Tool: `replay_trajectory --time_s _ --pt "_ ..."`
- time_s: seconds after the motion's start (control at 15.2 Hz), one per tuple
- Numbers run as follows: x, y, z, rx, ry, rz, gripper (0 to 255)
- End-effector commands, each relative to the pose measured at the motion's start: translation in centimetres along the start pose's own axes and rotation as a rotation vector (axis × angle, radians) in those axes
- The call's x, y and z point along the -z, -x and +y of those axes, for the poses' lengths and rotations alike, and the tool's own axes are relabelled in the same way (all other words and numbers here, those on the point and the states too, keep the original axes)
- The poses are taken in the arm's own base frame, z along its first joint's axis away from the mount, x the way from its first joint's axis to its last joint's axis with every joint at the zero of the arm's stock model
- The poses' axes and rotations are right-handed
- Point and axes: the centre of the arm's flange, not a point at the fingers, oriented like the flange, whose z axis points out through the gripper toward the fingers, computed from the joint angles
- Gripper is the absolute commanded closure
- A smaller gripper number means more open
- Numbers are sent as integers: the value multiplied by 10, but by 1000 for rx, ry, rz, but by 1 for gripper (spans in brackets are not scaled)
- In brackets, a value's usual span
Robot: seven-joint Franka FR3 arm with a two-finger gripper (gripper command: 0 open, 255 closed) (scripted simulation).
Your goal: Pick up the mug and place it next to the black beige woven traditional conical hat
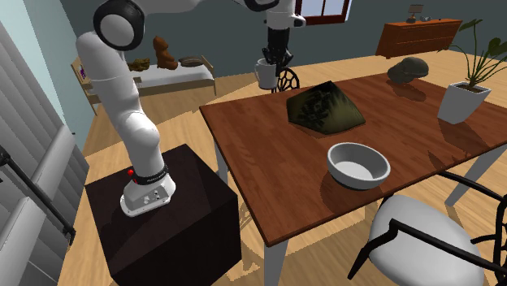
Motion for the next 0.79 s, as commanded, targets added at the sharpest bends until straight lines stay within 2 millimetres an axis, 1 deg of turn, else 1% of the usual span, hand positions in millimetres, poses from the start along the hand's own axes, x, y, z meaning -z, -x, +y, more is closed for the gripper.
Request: replay_trajectory --time_s 0.0,0.73 --pt "-3 -18 -20 -1 0 1 255" --pt "-18 -117 -125 -1 0 1 255"
